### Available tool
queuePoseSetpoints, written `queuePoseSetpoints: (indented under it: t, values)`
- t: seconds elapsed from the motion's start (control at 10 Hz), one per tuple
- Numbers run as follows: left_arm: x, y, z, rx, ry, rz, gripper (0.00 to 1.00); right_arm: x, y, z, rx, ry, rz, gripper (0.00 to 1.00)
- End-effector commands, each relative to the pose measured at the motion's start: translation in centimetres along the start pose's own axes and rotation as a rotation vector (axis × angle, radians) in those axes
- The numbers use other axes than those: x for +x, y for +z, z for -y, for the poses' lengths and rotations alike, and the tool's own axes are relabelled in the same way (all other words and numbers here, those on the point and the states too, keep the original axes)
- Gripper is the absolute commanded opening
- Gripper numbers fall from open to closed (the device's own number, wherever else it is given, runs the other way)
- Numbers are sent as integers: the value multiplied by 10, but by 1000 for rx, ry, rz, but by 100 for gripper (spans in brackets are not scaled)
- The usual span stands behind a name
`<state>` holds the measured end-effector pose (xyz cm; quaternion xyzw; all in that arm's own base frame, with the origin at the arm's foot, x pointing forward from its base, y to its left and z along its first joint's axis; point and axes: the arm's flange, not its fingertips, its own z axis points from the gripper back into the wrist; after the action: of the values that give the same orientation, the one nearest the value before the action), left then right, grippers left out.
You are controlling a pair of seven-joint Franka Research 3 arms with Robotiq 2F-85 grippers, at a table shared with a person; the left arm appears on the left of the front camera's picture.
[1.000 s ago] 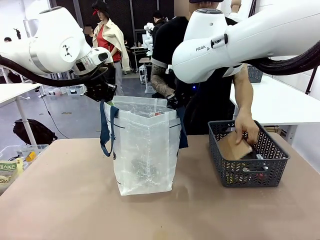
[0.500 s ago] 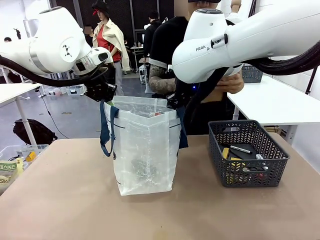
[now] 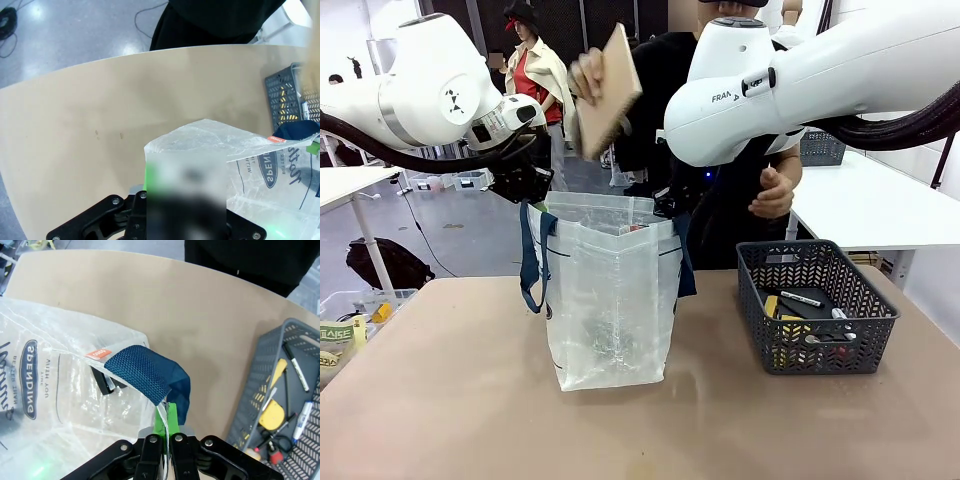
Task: Transfer purchased items from the store into the shopping bag.
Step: Move the Reusable shopping bag to the right side of the table.
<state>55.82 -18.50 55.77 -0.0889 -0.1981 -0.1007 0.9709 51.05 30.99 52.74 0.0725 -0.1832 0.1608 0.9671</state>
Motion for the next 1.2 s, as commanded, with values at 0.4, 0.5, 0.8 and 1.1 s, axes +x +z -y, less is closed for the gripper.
queuePoseSetpoints:
  t: [0.4, 0.5, 0.8, 1.1]
  values:
    - [0, 4, -3, 4, 8, -1, 0, -1, 1, 3, 3, -10, 5, 0]
    - [0, 4, -3, 4, 8, -1, 0, -1, 1, 3, 3, -10, 5, 0]
    - [0, 4, -3, 4, 8, -1, 0, -1, 1, 3, 3, -10, 5, 0]
    - [0, 4, -3, 4, 8, -1, 0, -1, 1, 3, 3, -10, 5, 0]
